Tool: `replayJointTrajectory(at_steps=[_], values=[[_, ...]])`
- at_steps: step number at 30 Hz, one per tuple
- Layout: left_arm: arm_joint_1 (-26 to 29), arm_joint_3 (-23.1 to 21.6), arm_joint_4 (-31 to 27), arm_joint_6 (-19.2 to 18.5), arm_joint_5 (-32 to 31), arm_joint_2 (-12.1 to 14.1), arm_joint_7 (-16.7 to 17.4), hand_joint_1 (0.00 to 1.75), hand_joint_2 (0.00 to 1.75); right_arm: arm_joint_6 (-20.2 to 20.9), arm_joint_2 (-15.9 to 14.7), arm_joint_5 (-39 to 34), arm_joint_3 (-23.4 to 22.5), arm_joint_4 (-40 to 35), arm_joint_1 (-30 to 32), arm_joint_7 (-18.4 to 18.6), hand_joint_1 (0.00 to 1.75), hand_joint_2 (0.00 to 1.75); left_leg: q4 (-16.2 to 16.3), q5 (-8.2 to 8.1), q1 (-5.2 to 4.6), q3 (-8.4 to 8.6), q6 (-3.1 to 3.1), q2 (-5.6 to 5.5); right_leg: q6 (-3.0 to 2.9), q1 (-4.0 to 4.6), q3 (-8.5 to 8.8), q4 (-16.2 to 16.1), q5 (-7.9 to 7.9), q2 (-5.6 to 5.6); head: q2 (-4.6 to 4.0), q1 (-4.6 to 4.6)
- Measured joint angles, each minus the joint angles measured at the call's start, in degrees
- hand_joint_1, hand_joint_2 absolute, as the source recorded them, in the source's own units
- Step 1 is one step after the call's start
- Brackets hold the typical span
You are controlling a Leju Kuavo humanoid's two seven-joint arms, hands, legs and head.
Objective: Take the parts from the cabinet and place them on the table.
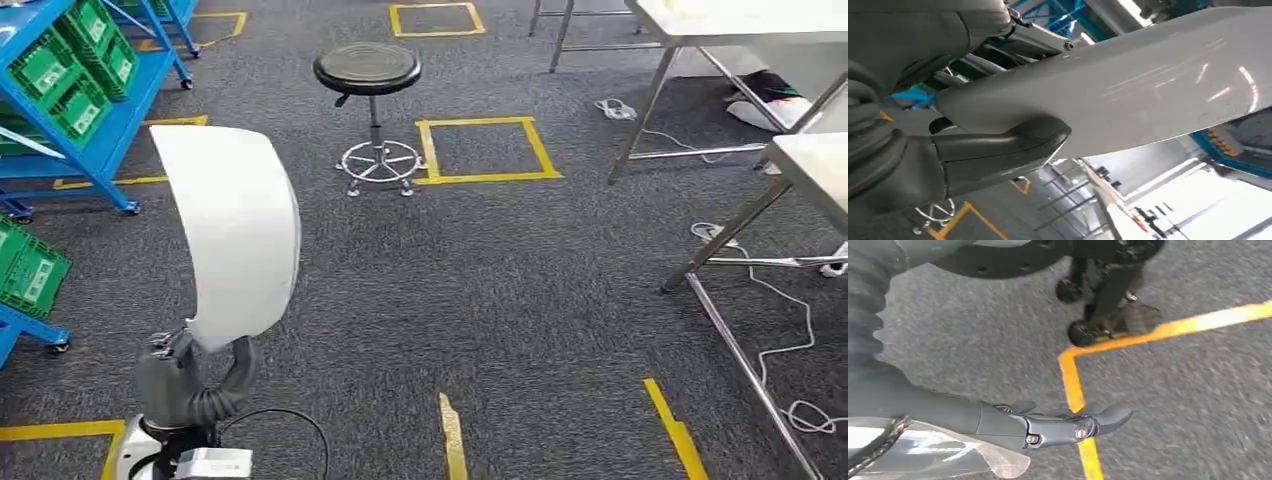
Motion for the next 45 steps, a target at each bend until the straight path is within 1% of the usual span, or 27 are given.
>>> replayJointTrajectory(at_steps=[1, 8, 9, 11, 12, 13, 15, 16, 18, 20, 21, 22, 24, 25, 26, 27, 30, 31, 32, 33, 35, 37, 39, 40, 41, 42, 45], values=[[-0.05, -0.15, -0.02, -0.07, -0.04, 0.0, -0.06, 1.75, 1.75, 0.0, 0.0, 0.0, 0.02, 0.0, -0.12, -0.04, 0.0, 1.75, -0.17, 0.05, -0.05, -0.01, 0.07, 0.13, 0.11, 0.07, -0.43, 0.9, -0.74, -1.42, 0.0, 0.17], [-0.08, -0.15, -0.02, -0.07, -0.04, 0.0, -0.07, 1.75, 1.75, 0.0, 0.0, 0.0, 0.02, 0.0, -0.15, -0.04, 0.0, 1.75, -0.18, 0.05, -0.06, -0.01, 0.12, 0.2, 0.15, 0.08, -0.59, 1.23, -0.99, -1.79, 0.0, 0.18], [-0.15, -0.41, -0.15, -0.07, -0.11, 0.02, -0.11, 1.75, 1.75, -0.04, 0.0, 0.0, 0.09, 0.0, -0.53, -0.07, 0.0, 1.75, -0.17, 0.08, -0.11, -0.12, 0.41, 1.87, 0.85, -0.15, -4.44, 8.73, -5.14, -4.7, 0.0, 0.5], [-0.21, -0.57, -0.15, -0.07, -0.13, 0.09, -0.11, 1.75, 1.75, 0.0, 0.02, 0.09, 0.2, 0.04, -0.53, -0.07, 0.0, 1.75, -0.15, 0.02, -0.17, -0.21, 0.41, 3.41, 1.38, -0.46, -7.83, 15.74, -7.78, -5.36, 0.0, 0.55], [-0.26, -0.74, -0.15, -0.07, -0.13, 0.09, -0.11, 1.75, 1.75, -0.04, 0.0, 0.09, 0.22, 0.07, -0.22, -0.07, 0.0, 1.75, -0.11, -0.22, -0.13, -0.07, 0.1, 5.57, 1.8, -0.81, -4.61, 10.56, -3.8, -6.05, 0.0, 0.72], [-0.55, -1.0, -0.17, -0.07, -0.54, 0.15, -0.11, 1.75, 1.75, -0.11, -0.02, 0.13, 0.26, 0.07, -0.67, -0.22, 0.0, 1.75, 0.13, -0.87, -0.6, 0.5, -1.15, 7.57, 0.52, -0.33, 2.62, -1.33, -0.54, -9.64, 0.0, 0.5], [-1.37, -1.4, -0.17, -0.06, -1.18, 0.15, -0.09, 1.75, 1.75, -0.22, -0.02, 0.35, 0.26, 0.07, -0.39, -0.24, 0.0, 1.75, -0.03, -1.13, -0.4, 0.96, -2.06, 9.08, -0.53, -0.12, 2.41, -1.44, -0.51, -8.01, 0.0, 0.59], [-1.84, -1.51, -0.17, -0.09, -1.31, 0.17, 0.09, 1.75, 1.75, -0.22, -0.02, 0.44, 0.26, 0.07, -0.31, -0.24, 0.0, 1.75, 0.56, -1.84, -0.02, 0.99, -2.52, 7.57, -0.93, -0.45, 2.72, -1.69, -0.25, -7.41, 0.0, 0.5], [-2.23, -1.57, -0.17, -0.11, -1.59, 0.17, 0.18, 1.75, 1.75, -0.22, -0.02, 0.5, 0.28, 0.07, -0.56, -0.26, 0.0, 1.75, 7.11, -5.8, 0.08, -1.77, -2.6, 3.5, -1.53, -0.5, 2.81, -1.68, -0.3, -6.25, 0.0, 0.0], [-2.24, -1.7, -0.15, -0.11, -1.7, 0.31, 0.26, 1.75, 1.75, -0.22, -0.02, 0.57, 0.31, 0.07, -0.77, -0.26, 0.0, 1.75, 16.33, -9.25, 0.06, -6.37, -2.57, 2.46, -1.68, -0.28, 2.84, -1.65, -0.38, -4.61, 0.0, -0.13], [-2.33, -1.81, -0.13, -0.11, -1.75, 0.35, 0.39, 1.75, 1.75, -0.22, -0.02, 0.61, 0.33, 0.07, -0.75, -0.26, 0.0, 1.75, 18.5, -9.25, 0.05, -7.75, -2.46, 2.37, -1.75, -0.13, 2.94, -1.64, -0.43, -3.74, 0.0, -0.18], [-2.46, -1.9, -0.13, -0.09, -1.79, 0.37, 0.5, 1.75, 1.75, -0.22, -0.02, 0.72, 0.33, 0.07, -0.69, -0.28, 0.0, 1.75, 17.69, -7.65, 0.04, -7.72, -2.22, 2.33, -1.82, 0.01, 3.14, -1.63, -0.48, -2.89, 0.0, -0.11], [-2.89, -2.03, -0.13, -0.06, -1.9, 0.46, 0.76, 1.75, 1.75, -0.24, -0.02, 0.79, 0.39, 0.07, -0.65, -0.28, 0.0, 1.75, 9.83, -1.99, -0.07, -4.89, -1.5, 1.67, -1.82, 0.15, 3.61, -1.6, -0.63, -1.21, 0.0, -0.13], [-3.12, -2.08, -0.13, -0.07, -1.95, 0.48, 0.81, 1.75, 1.75, -0.24, -0.02, 0.83, 0.46, 0.07, -0.66, -0.31, 0.0, 1.75, 4.59, 0.95, -0.11, -2.93, -1.16, -0.06, -1.75, 0.13, 3.79, -1.6, -0.75, -0.47, 0.0, -0.15], [-3.41, -2.1, -0.11, -0.07, -1.95, 0.55, 0.87, 1.75, 1.75, -0.24, 0.04, 0.87, 0.61, 0.11, -0.66, -0.31, 0.0, 1.75, 2.46, 0.97, -0.09, -1.87, -0.84, -3.14, -1.6, 0.1, 3.41, -1.57, -0.85, 0.11, 0.0, -0.04], [-3.59, -2.25, -0.07, -0.04, -1.97, 0.57, 0.94, 1.75, 1.75, -0.24, 0.04, 0.94, 0.74, 0.13, -0.91, -0.31, 0.0, 1.75, 0.78, 0.61, 0.05, -1.5, -0.87, -3.19, -1.25, 0.1, 3.09, -1.23, -0.91, 0.99, 0.0, -0.07], [-4.57, -2.75, 0.2, -0.07, -2.1, 0.61, 1.11, 1.75, 1.75, -0.41, 0.04, 1.03, 0.87, 0.13, -0.48, -0.31, 0.0, 1.75, 0.72, 0.38, -0.37, -1.65, -0.78, -1.77, -0.07, -0.49, 2.28, -1.5, -0.69, 2.48, 0.0, -0.05], [-4.95, -2.91, 0.2, -0.07, -2.12, 0.57, 1.2, 1.75, 1.75, -0.39, 0.0, 1.14, 0.94, 0.13, -0.35, -0.28, 0.0, 1.75, -0.17, 0.69, 0.19, -1.02, -0.42, -0.9, 0.12, -0.48, 1.9, -1.0, -1.07, 1.98, 0.0, -0.07], [-5.27, -3.06, 0.28, -0.07, -2.25, 0.57, 1.29, 1.75, 1.75, -0.42, 0.0, 1.16, 1.09, 0.13, -0.36, -0.26, 0.0, 1.75, -0.48, 0.61, 0.04, -0.57, -0.27, -0.21, 0.3, -0.07, 1.21, 0.55, -1.89, -1.68, 0.0, 0.13], [-5.41, -3.19, 0.33, -0.04, -2.29, 0.57, 1.36, 1.75, 1.75, -0.42, 0.0, 1.22, 1.22, 0.13, -0.58, -0.26, 0.0, 1.75, -0.49, 0.32, -0.01, -0.38, 0.17, 0.71, 0.59, -0.07, -0.96, 4.21, -3.7, -3.79, 0.0, 0.33], [-5.44, -3.38, 0.66, -0.04, -2.36, 0.59, 1.94, 1.75, 1.75, -0.39, 0.02, 1.51, 1.33, 0.15, -0.8, -0.24, 0.0, 1.75, -0.47, -0.22, -0.13, -0.06, 0.23, 2.36, 1.01, -0.32, -6.26, 13.13, -6.88, -5.13, 0.0, 0.26], [-5.48, -3.47, 1.05, -0.04, -2.36, 0.59, 1.99, 1.75, 1.75, -0.39, 0.02, 1.57, 1.33, 0.17, -0.55, -0.22, 0.0, 1.75, -0.45, -0.82, -0.14, 0.54, 0.09, 3.82, 1.42, -0.62, -8.57, 15.98, -6.24, -5.45, 0.0, 0.28], [-5.56, -3.5, 1.36, -0.02, -2.36, 0.57, 2.05, 1.75, 1.75, -0.42, 0.0, 1.62, 1.33, 0.17, -0.24, -0.2, 0.0, 1.75, -0.44, -1.75, -0.06, 1.76, -0.24, 5.13, 1.59, -0.84, -5.14, 8.44, -0.87, -6.29, 0.0, 0.31], [-5.62, -3.52, 1.42, -0.02, -2.36, 0.59, 2.05, 1.75, 1.75, -0.42, 0.0, 1.66, 1.33, 0.17, -0.23, -0.2, 0.0, 1.75, -0.44, -2.29, -0.04, 2.54, -0.51, 5.74, 1.6, -0.88, -2.28, 2.87, 1.9, -7.74, 0.0, 0.31], [-5.68, -3.52, 1.44, -0.02, -2.36, 0.59, 2.05, 1.75, 1.75, -0.42, 0.0, 1.66, 1.33, 0.17, -0.33, -0.2, 0.0, 1.75, -0.51, -2.8, -0.19, 2.97, -0.92, 6.33, 1.57, -0.54, -0.74, 0.24, 1.46, -10.18, 0.0, 0.31], [-5.79, -3.52, 1.49, 0.0, -2.36, 0.61, 2.08, 1.75, 1.75, -0.39, 0.0, 1.66, 1.33, 0.2, -0.56, -0.22, 0.0, 1.75, -0.16, -3.46, -0.62, 3.04, -1.36, 6.73, 0.84, 0.0, 0.14, -0.56, 0.85, -10.52, 0.0, 0.39], [-6.35, -3.8, 1.73, 0.02, -2.54, 0.59, 2.21, 1.75, 1.75, -0.39, -0.07, 1.64, 1.36, 0.2, -0.39, -0.2, 0.0, 1.75, -0.78, -4.06, -0.47, 4.18, -2.27, 8.4, -0.75, 0.39, -0.04, -0.19, 0.03, -8.71, 0.0, 0.28]])
